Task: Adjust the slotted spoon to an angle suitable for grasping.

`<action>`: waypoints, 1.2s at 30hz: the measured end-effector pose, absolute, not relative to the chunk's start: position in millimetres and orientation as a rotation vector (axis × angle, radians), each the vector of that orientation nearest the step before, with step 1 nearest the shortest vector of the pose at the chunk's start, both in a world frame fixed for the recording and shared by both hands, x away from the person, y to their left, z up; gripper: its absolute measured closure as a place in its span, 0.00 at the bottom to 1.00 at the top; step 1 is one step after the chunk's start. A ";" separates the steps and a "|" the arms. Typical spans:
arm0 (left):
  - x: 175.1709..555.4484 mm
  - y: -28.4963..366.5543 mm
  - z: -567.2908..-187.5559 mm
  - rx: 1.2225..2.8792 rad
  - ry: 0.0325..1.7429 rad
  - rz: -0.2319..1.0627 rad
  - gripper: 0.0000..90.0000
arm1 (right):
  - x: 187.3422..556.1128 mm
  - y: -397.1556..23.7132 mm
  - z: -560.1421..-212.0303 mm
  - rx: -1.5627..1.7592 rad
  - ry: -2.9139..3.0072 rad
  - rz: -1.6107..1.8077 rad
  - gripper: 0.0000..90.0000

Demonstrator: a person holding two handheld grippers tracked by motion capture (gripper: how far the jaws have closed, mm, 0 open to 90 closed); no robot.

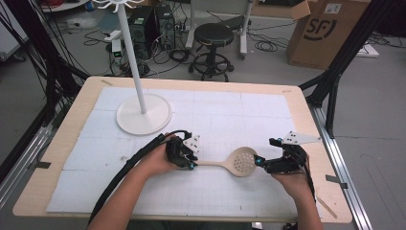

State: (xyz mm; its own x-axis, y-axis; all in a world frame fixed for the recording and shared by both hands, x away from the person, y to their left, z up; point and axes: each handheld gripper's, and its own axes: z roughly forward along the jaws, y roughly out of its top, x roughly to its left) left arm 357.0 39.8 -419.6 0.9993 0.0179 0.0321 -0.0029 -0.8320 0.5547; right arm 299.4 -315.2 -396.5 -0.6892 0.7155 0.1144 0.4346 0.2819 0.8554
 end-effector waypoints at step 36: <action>330.9 172.5 -393.2 2.236 0.345 0.108 0.28 | 294.8 -311.3 -397.2 1.046 2.278 1.331 0.03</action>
State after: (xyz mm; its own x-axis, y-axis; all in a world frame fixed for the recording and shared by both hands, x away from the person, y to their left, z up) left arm 330.9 172.5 -393.2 0.9583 0.2831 -0.0395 0.2096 -0.6021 0.7704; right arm 294.8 -311.3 -397.2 -0.6889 0.7183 0.0974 0.4376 0.3049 0.8459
